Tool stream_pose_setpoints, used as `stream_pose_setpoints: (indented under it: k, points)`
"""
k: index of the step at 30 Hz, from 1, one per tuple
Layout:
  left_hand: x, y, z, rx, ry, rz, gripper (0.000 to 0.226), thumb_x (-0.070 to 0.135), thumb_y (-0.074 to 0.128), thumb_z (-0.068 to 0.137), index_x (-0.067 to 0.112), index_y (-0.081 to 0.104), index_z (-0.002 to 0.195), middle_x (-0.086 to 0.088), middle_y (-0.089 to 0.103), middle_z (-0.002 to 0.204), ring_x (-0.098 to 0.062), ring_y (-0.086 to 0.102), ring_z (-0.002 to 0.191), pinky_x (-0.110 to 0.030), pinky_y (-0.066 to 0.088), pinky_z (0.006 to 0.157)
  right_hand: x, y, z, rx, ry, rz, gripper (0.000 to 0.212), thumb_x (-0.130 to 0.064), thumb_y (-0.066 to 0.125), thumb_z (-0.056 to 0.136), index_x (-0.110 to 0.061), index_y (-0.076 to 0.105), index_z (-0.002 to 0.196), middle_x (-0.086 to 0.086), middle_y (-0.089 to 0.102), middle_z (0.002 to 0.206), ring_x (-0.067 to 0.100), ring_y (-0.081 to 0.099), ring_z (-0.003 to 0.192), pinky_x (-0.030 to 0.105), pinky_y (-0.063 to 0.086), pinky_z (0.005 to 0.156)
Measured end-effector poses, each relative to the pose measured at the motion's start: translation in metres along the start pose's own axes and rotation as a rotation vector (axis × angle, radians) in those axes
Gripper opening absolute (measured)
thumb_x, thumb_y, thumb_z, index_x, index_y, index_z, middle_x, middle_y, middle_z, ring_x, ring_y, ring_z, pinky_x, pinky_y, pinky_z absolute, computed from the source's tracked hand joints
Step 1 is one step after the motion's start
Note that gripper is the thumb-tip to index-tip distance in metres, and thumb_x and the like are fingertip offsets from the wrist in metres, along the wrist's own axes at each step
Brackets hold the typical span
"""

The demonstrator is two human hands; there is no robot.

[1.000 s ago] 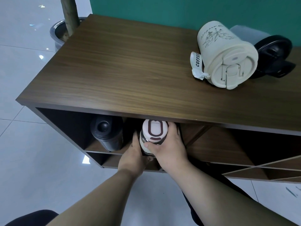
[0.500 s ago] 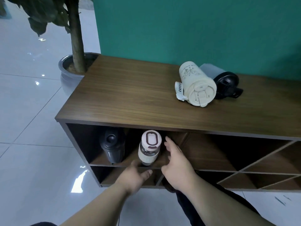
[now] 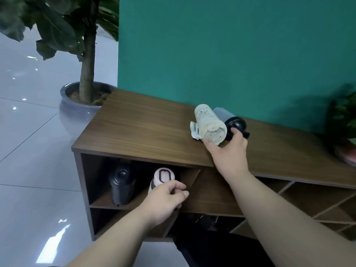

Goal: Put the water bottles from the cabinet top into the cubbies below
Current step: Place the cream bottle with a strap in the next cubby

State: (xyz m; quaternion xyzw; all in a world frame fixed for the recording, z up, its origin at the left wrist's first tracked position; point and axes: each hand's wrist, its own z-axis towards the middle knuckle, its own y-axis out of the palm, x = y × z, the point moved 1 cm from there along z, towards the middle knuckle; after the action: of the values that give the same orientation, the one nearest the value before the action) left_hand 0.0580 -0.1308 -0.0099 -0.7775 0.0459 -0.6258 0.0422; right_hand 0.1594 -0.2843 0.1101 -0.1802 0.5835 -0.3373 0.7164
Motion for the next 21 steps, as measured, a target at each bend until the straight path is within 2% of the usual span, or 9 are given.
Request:
stream_pose_setpoints:
  k: [4,7,11,13,15,17,19,21]
  points:
    - [-0.009,-0.004,0.011,-0.005,-0.014,-0.01,0.013,0.025,0.072,0.096,0.024,0.072,0.11,0.013,0.069,0.077,-0.009,0.066,0.074,-0.026,0.052,0.082,-0.016,0.022,0.028,0.004,0.005,-0.157,0.116,-0.066,0.078,0.064,-0.02,0.019,0.153,0.01,0.032,0.15,0.035,0.042,0.135,0.048,0.042,0.107]
    - [-0.017,-0.001,0.021,-0.003,-0.011,-0.009,0.007,0.025,0.072,0.096,0.026,0.072,0.103,0.015,0.068,0.071,-0.006,0.065,0.071,-0.027,0.052,0.082,-0.021,0.038,0.044,0.052,0.061,-0.193,0.122,-0.073,0.074,0.06,-0.02,0.016,0.153,0.011,0.037,0.144,0.037,0.052,0.126,0.049,0.048,0.098]
    - [-0.022,0.004,0.028,-0.044,0.0,0.066,0.005,0.03,0.071,0.095,0.03,0.071,0.1,0.016,0.068,0.073,-0.002,0.065,0.07,-0.02,0.05,0.078,-0.019,0.048,0.052,0.113,0.093,-0.155,0.111,-0.063,0.075,0.064,-0.016,0.022,0.149,0.013,0.042,0.137,0.039,0.057,0.116,0.045,0.049,0.093]
    - [-0.023,0.005,0.031,-0.065,-0.013,0.063,0.005,0.029,0.072,0.094,0.032,0.07,0.098,0.015,0.069,0.075,-0.001,0.065,0.07,-0.023,0.053,0.081,-0.018,0.048,0.049,0.121,0.08,-0.14,0.103,-0.055,0.075,0.065,-0.016,0.026,0.146,0.012,0.043,0.136,0.038,0.057,0.115,0.044,0.049,0.094]
    - [-0.023,0.006,0.034,-0.09,-0.026,0.026,0.008,0.031,0.073,0.09,0.032,0.07,0.097,0.015,0.071,0.076,-0.003,0.065,0.071,-0.032,0.056,0.088,-0.017,0.041,0.042,0.131,0.065,-0.063,0.099,-0.049,0.075,0.065,-0.019,0.027,0.146,0.01,0.043,0.137,0.034,0.055,0.117,0.043,0.048,0.097]
    - [-0.022,0.008,0.034,-0.117,-0.026,-0.015,0.019,0.038,0.072,0.079,0.031,0.072,0.098,0.015,0.072,0.077,-0.005,0.066,0.072,-0.035,0.055,0.085,-0.017,0.022,0.027,0.163,0.033,0.077,0.092,-0.044,0.076,0.065,-0.023,0.03,0.142,0.006,0.048,0.134,0.027,0.056,0.116,0.041,0.049,0.096]
    - [-0.02,0.011,0.032,-0.139,-0.014,-0.056,0.027,0.041,0.071,0.074,0.03,0.075,0.099,0.016,0.073,0.08,-0.005,0.068,0.072,-0.029,0.052,0.08,-0.015,-0.007,0.006,0.166,0.027,0.198,0.08,-0.039,0.076,0.069,-0.03,0.033,0.137,-0.005,0.055,0.124,0.014,0.06,0.106,0.03,0.05,0.081]
    - [-0.019,0.015,0.028,-0.143,0.006,-0.094,0.029,0.04,0.073,0.074,0.03,0.076,0.101,0.017,0.074,0.082,-0.006,0.07,0.074,-0.026,0.05,0.08,-0.009,-0.041,-0.019,0.131,0.004,0.258,0.07,-0.036,0.076,0.074,-0.037,0.037,0.132,-0.02,0.056,0.112,-0.001,0.058,0.095,0.02,0.043,0.069]
